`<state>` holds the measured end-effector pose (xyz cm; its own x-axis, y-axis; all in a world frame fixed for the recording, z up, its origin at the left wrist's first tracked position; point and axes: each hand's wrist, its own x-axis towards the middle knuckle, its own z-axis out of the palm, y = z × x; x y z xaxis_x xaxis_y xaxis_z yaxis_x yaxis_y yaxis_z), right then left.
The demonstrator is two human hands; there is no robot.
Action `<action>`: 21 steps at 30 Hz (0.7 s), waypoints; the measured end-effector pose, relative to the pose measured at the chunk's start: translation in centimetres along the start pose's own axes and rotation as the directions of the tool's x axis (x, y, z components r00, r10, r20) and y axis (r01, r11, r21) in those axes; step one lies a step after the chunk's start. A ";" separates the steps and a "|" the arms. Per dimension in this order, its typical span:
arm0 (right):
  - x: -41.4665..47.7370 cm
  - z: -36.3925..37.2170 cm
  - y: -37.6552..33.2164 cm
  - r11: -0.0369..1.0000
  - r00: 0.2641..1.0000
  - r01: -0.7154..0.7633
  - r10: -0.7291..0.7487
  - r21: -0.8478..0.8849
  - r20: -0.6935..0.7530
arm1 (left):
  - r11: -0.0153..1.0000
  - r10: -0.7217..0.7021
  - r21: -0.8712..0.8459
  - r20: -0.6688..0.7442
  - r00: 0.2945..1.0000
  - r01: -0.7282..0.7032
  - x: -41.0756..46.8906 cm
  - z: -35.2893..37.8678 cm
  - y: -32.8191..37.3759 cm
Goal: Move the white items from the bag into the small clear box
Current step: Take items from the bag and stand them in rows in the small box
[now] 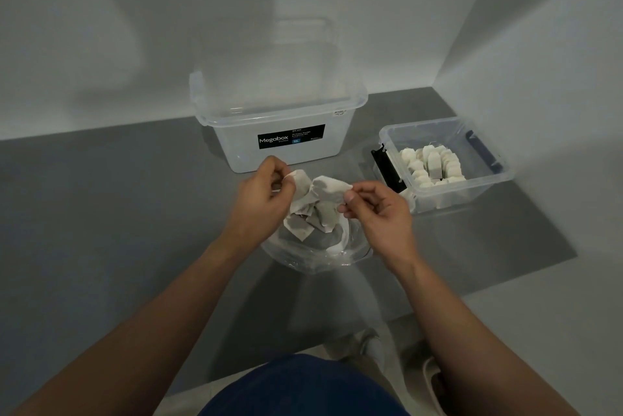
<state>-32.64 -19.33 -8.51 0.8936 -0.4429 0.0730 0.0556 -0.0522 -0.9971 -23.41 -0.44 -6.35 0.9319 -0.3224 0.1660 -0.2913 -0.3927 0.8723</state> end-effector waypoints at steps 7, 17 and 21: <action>0.9 0.0 -1.7 0.973 0.999 -0.036 0.037 0.229 0.002 | 0.992 0.078 0.096 0.069 0.995 -0.085 0.8 1.0 1.5; 2.1 1.0 -2.1 0.849 0.974 -0.212 0.222 0.484 0.039 | 0.862 -0.223 -0.432 0.142 0.964 0.263 1.7 2.4 4.9; 2.5 2.0 -1.8 0.860 0.958 -0.245 0.285 0.448 -0.023 | 0.810 -0.217 -0.522 0.158 0.963 0.268 2.3 3.1 6.0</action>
<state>-29.62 -18.53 -6.62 0.8618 -0.4598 -0.2140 0.0283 0.4649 -0.8849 -23.71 -6.16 -2.14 0.9270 -0.3611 -0.1016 0.1262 0.0452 0.9910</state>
